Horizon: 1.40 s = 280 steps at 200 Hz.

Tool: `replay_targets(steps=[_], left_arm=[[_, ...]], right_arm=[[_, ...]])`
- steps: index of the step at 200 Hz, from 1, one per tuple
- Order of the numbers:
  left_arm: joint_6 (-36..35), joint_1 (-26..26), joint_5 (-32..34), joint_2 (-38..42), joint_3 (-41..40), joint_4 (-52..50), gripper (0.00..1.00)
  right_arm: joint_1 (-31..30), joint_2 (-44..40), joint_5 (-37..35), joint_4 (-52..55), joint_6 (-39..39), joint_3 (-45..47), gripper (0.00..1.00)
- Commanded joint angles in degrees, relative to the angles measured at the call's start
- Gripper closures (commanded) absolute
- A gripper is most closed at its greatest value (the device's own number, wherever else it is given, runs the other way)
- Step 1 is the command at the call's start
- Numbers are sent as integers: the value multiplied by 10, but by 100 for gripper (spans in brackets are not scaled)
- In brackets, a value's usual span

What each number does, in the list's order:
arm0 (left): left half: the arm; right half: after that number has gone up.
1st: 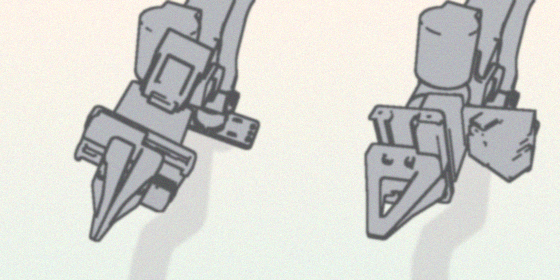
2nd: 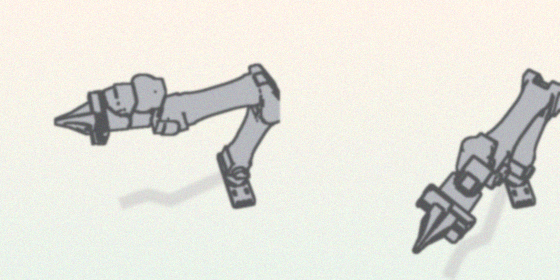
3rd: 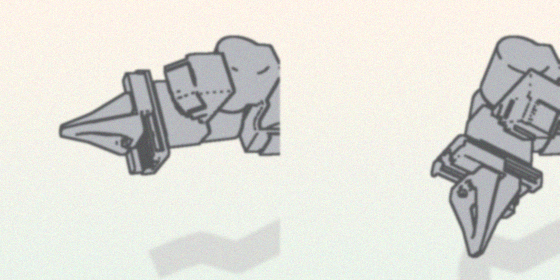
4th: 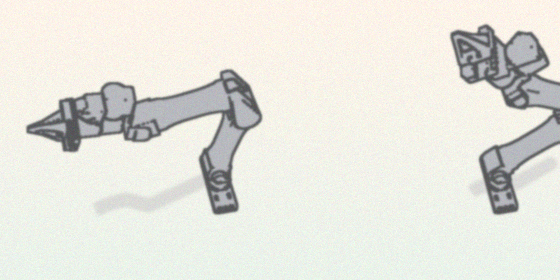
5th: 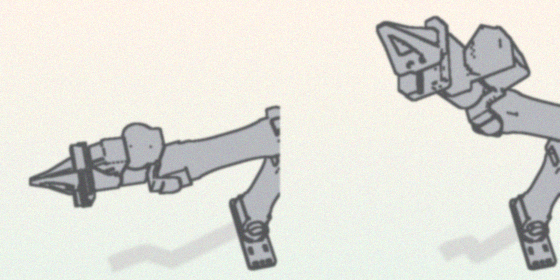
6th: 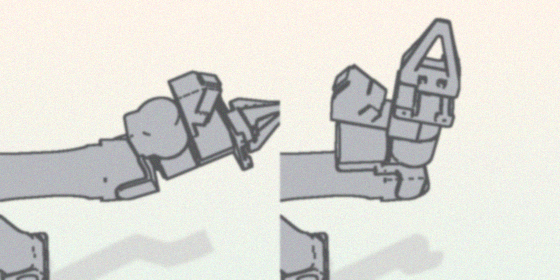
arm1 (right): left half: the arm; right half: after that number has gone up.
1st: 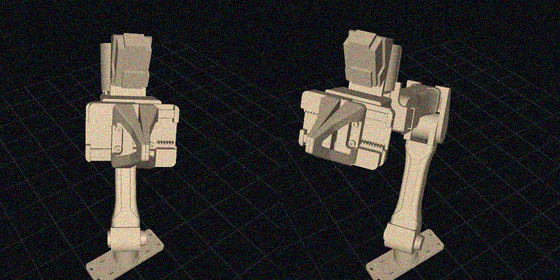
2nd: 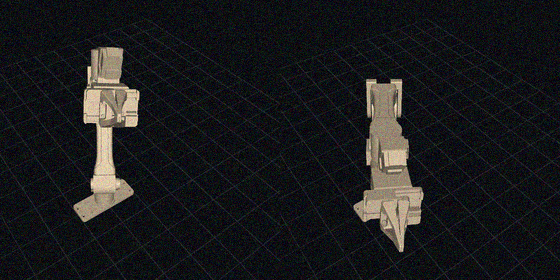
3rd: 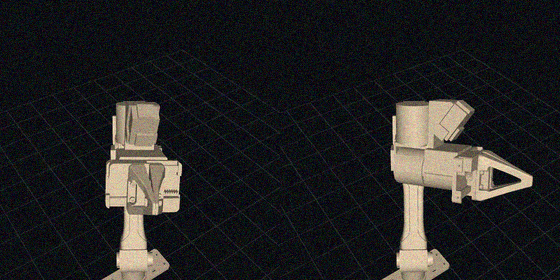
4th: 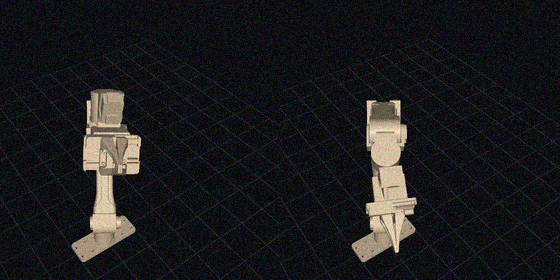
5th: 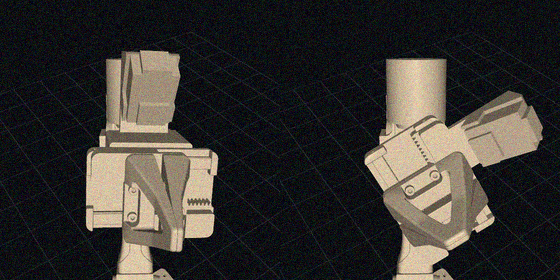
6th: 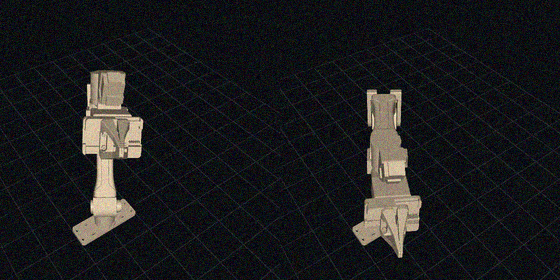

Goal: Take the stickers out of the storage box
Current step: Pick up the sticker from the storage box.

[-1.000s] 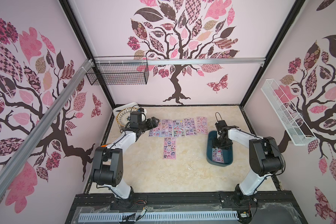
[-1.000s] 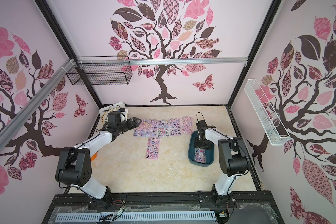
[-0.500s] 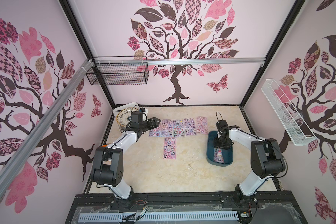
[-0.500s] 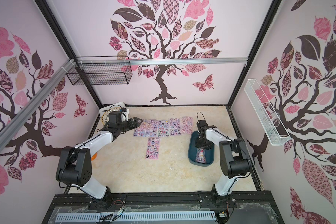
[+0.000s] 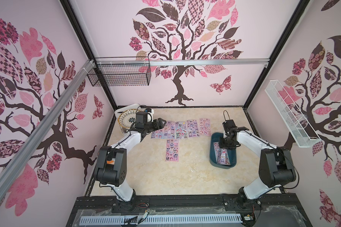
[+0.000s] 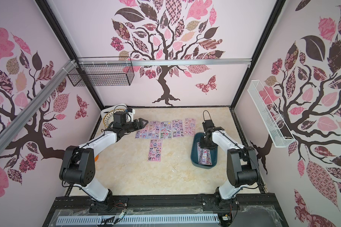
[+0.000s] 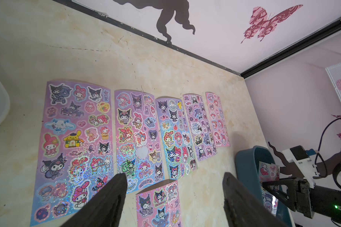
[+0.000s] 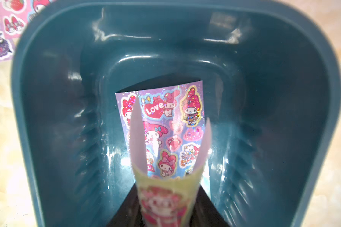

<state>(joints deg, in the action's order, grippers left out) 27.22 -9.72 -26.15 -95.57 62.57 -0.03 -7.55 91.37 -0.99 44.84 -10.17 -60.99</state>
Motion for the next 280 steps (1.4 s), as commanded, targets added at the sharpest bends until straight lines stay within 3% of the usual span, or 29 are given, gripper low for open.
replay_targets(steps=[1, 65, 106, 143, 207, 246, 280], left_arm=[[-3, -5, -26, -8, 14, 15, 19], [31, -22, -202, -76, 43, 126, 25], [-14, -78, -292, -100, 93, 110, 24], [-5, -123, -389, -142, 143, 108, 23], [22, -171, -421, -173, 180, 129, 23], [36, -190, -428, -197, 204, 129, 28], [41, -198, -432, -201, 211, 131, 30]], right_arm=[[9, -41, 14, 11, 2, -9, 68], [17, -104, 47, 49, 5, -56, 71], [19, -124, 91, 66, 4, -96, 71], [19, -128, 168, 64, -3, -124, 71], [18, -126, 314, -40, -56, -112, 68], [18, -112, 427, -155, -131, -85, 69], [18, -107, 439, -177, -144, -76, 69]])
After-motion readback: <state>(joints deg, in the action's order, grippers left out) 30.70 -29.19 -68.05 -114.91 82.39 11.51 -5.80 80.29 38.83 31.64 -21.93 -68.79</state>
